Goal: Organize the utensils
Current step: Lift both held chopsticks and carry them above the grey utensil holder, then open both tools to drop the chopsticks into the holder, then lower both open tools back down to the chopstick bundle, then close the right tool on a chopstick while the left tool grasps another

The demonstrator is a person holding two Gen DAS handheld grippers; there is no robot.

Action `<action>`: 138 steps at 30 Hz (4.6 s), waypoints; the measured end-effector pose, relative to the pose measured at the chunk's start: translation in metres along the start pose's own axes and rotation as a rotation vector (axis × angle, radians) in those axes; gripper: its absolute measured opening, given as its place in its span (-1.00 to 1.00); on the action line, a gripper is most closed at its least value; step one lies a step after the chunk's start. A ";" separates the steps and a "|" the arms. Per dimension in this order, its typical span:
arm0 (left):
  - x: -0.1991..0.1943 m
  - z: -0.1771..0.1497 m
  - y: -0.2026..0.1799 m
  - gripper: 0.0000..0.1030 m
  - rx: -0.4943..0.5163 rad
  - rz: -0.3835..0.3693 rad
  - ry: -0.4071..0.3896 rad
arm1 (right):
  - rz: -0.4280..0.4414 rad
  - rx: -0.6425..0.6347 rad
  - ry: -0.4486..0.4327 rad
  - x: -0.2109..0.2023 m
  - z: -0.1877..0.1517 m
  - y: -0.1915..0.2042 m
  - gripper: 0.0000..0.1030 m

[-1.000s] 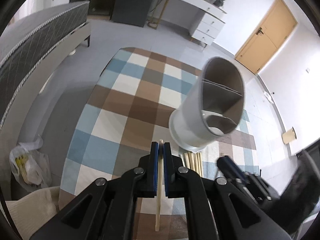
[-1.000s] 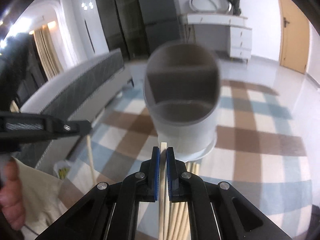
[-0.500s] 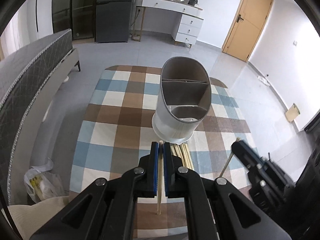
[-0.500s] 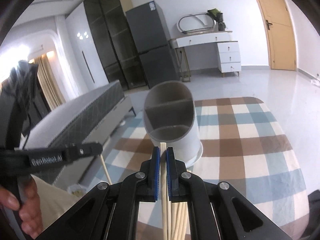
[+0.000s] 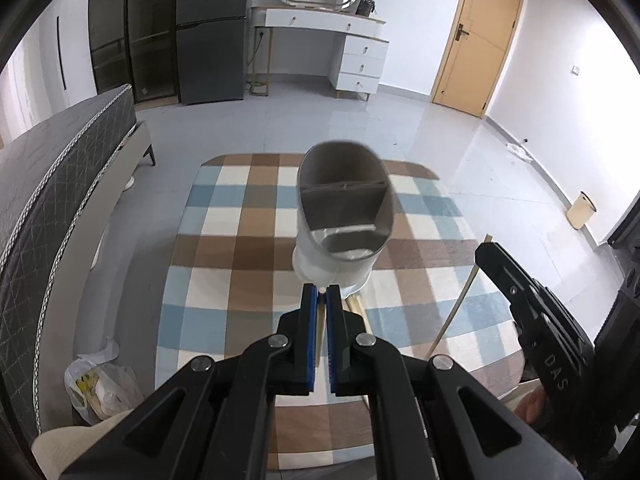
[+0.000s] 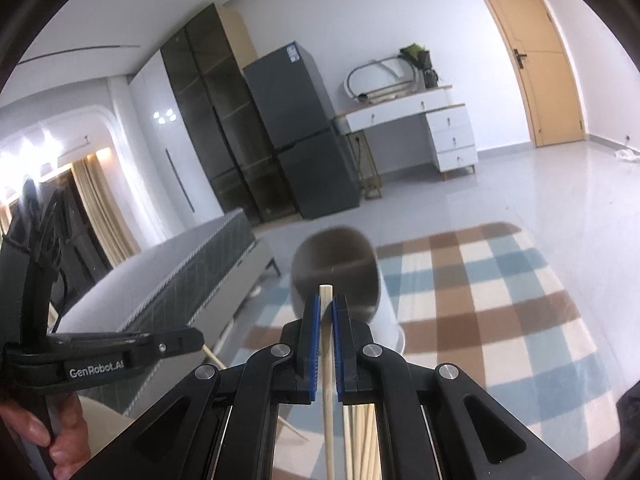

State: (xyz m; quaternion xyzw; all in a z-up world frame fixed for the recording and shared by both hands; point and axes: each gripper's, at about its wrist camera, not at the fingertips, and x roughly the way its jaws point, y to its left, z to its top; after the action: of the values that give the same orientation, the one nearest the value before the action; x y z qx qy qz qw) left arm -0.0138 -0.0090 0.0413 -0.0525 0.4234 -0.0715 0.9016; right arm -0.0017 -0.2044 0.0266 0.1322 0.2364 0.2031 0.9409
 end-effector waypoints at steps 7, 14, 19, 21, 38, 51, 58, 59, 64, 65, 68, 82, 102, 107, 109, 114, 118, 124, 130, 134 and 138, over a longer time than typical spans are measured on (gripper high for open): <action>-0.032 0.039 -0.011 -0.99 0.034 -0.059 -0.061 | -0.001 -0.019 -0.098 -0.008 0.046 0.000 -0.89; -0.061 0.092 -0.012 -0.99 0.026 -0.121 -0.132 | 0.020 -0.079 -0.212 0.003 0.110 0.012 -0.89; -0.054 0.132 -0.008 -0.99 0.037 -0.110 -0.173 | 0.046 -0.124 -0.288 0.034 0.148 0.022 -0.89; -0.046 0.142 -0.004 -0.99 0.029 -0.112 -0.173 | 0.057 -0.128 -0.293 0.047 0.155 0.025 -0.89; 0.040 0.149 0.008 -0.99 0.051 -0.070 -0.123 | 0.080 -0.104 -0.201 0.143 0.118 -0.009 -0.89; 0.029 0.143 0.020 -0.30 -0.065 -0.034 -0.087 | 0.166 -0.161 -0.014 0.119 0.100 -0.018 -0.26; -0.019 0.118 0.030 0.14 -0.138 0.023 -0.153 | 0.090 -0.111 -0.038 0.050 0.094 -0.024 0.00; -0.020 0.116 0.030 0.19 -0.141 0.035 -0.162 | 0.082 -0.111 -0.046 0.038 0.094 -0.022 0.14; -0.041 0.092 0.029 0.39 -0.166 0.061 -0.228 | 0.053 -0.124 -0.099 -0.010 0.089 -0.008 0.59; -0.045 0.088 0.028 0.40 -0.168 0.062 -0.240 | 0.054 -0.124 -0.102 -0.015 0.090 -0.006 0.63; -0.054 0.073 0.026 0.54 -0.165 0.069 -0.272 | 0.050 -0.130 -0.122 -0.032 0.088 0.004 0.74; -0.050 -0.001 0.008 0.70 -0.181 0.069 -0.278 | -0.013 -0.091 -0.104 -0.059 0.044 0.006 0.99; 0.066 -0.043 0.028 0.70 -0.195 0.158 -0.059 | -0.141 0.037 0.279 0.016 -0.016 -0.048 0.69; 0.093 -0.047 0.045 0.70 -0.250 0.180 0.028 | -0.163 0.092 0.432 0.056 -0.033 -0.063 0.06; 0.098 -0.045 0.050 0.70 -0.271 0.192 0.050 | -0.172 0.081 0.484 0.074 -0.040 -0.065 -0.11; 0.105 -0.039 0.069 0.70 -0.377 0.205 0.097 | -0.179 0.023 0.589 0.115 -0.055 -0.062 -0.27; 0.104 -0.036 0.074 0.70 -0.398 0.235 0.098 | -0.179 -0.005 0.676 0.147 -0.071 -0.061 -0.48; 0.114 -0.037 0.082 0.70 -0.438 0.213 0.136 | -0.158 -0.038 0.704 0.167 -0.083 -0.054 -0.54; 0.116 -0.036 0.083 0.70 -0.428 0.220 0.137 | -0.191 -0.138 0.722 0.173 -0.091 -0.040 -0.65; 0.117 -0.034 0.085 0.70 -0.436 0.220 0.138 | -0.221 -0.150 0.747 0.169 -0.091 -0.039 -0.72; 0.116 -0.034 0.087 0.70 -0.439 0.221 0.139 | -0.225 -0.140 0.749 0.166 -0.090 -0.039 -0.71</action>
State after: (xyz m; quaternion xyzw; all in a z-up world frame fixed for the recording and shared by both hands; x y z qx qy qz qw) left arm 0.0404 0.0549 -0.0821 -0.1957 0.4929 0.1176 0.8396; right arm 0.0996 -0.1513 -0.1284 -0.0422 0.5617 0.1486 0.8128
